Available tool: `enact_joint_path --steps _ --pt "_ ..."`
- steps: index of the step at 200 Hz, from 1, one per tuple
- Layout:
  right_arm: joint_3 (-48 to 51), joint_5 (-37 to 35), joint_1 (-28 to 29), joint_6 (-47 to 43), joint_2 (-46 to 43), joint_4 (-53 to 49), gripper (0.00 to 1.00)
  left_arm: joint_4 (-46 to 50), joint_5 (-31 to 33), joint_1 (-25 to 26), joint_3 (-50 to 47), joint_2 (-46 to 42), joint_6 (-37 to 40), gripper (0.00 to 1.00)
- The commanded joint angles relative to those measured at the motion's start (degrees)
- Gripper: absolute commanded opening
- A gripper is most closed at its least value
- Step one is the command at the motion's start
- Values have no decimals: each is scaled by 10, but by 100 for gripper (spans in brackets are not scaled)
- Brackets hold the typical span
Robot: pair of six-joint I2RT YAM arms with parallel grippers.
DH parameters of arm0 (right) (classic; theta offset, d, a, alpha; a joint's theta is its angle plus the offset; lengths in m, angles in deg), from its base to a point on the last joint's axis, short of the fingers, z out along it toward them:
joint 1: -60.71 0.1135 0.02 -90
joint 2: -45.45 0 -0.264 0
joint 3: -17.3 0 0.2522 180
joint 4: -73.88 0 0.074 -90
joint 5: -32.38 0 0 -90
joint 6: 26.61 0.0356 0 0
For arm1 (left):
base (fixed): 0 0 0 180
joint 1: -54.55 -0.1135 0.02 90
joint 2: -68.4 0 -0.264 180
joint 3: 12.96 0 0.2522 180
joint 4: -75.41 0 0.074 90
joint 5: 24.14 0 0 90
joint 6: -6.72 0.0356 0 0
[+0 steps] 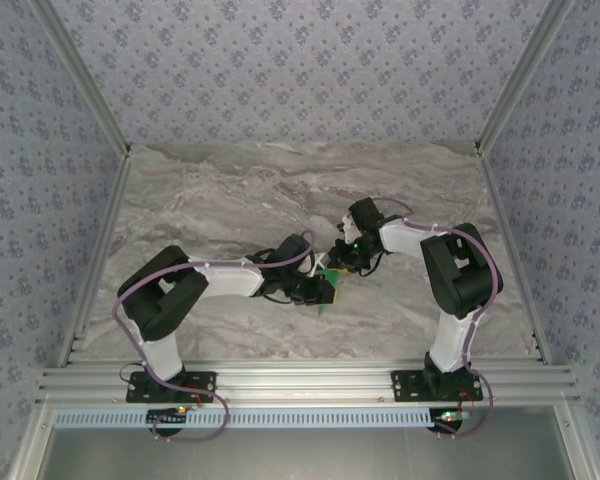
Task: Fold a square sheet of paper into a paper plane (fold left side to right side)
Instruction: Fold the wing for the fifth time at the center of the table.
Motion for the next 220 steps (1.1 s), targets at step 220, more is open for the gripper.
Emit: enact_joint_path --steps 220 --pt "9 -7 -7 -12 -1 -8 21 -58 39 -21 -98 11 -17 1"
